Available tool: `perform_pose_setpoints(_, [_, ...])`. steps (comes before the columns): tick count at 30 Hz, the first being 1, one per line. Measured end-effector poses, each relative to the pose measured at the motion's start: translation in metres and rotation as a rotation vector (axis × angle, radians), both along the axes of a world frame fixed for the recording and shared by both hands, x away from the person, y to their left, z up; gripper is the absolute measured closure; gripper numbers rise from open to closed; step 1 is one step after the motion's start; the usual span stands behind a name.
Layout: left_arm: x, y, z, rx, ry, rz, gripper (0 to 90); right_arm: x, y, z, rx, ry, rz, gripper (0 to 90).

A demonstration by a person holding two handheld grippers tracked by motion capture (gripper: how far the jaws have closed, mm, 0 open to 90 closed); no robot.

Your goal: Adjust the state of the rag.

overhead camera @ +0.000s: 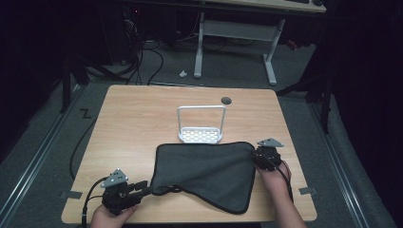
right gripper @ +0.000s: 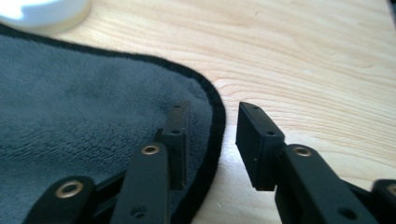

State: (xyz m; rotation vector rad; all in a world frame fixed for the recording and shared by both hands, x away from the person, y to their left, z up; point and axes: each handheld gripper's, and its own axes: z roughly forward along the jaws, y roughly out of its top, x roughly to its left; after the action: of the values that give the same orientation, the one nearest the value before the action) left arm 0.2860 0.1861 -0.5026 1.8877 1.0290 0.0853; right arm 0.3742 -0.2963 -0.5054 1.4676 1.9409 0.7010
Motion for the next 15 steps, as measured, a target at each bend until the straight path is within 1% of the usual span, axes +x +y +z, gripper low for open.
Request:
perform_pose_setpoints(1, [0.000, 0.002, -0.001, -0.004, 0.004, 0.010, 63.4, -0.006, 0.003, 0.002, 0.008, -0.012, 0.005, 60.9])
perform_pose_setpoints(3, [-0.001, 0.006, 0.000, -0.035, 0.023, 0.028, 63.2, -0.024, 0.011, 0.005, 0.024, -0.030, 0.056, 61.4])
perform_pose_setpoints(4, [-0.003, 0.007, 0.001, -0.052, 0.028, 0.029, 62.1, -0.035, 0.016, 0.004, 0.032, -0.029, 0.080, 62.0])
perform_pose_setpoints(5, [-0.006, 0.006, 0.003, -0.057, 0.024, 0.033, 60.8, -0.045, 0.022, 0.003, 0.038, -0.021, 0.106, 62.9])
perform_pose_setpoints(7, [-0.011, 0.004, 0.005, -0.052, 0.006, 0.038, 56.6, -0.065, 0.031, -0.002, 0.047, -0.003, 0.150, 63.6])
perform_pose_setpoints(9, [-0.015, 0.002, 0.004, -0.037, -0.003, 0.046, 51.7, -0.082, 0.039, -0.004, 0.058, 0.010, 0.183, 65.0])
perform_pose_setpoints(10, [-0.016, 0.001, 0.002, -0.032, 0.002, 0.051, 49.6, -0.090, 0.042, -0.004, 0.065, 0.013, 0.198, 65.8])
perform_pose_setpoints(11, [-0.015, 0.001, -0.001, -0.035, 0.016, 0.055, 47.4, -0.096, 0.045, -0.005, 0.084, 0.023, 0.207, 68.0])
perform_pose_setpoints(12, [-0.014, 0.000, -0.004, -0.040, 0.030, 0.060, 46.1, -0.104, 0.048, -0.006, 0.099, 0.036, 0.235, 69.8])
perform_pose_setpoints(13, [-0.013, -0.002, -0.007, -0.044, 0.055, 0.052, 45.8, -0.108, 0.052, -0.007, 0.097, 0.046, 0.250, 71.7])
perform_pose_setpoints(14, [-0.011, -0.005, -0.010, -0.050, 0.074, 0.040, 45.5, -0.113, 0.056, -0.010, 0.084, 0.064, 0.274, 75.5])
perform_pose_setpoints(15, [-0.010, -0.009, -0.012, -0.044, 0.078, 0.031, 45.6, -0.116, 0.060, -0.013, 0.065, 0.082, 0.290, 82.7])
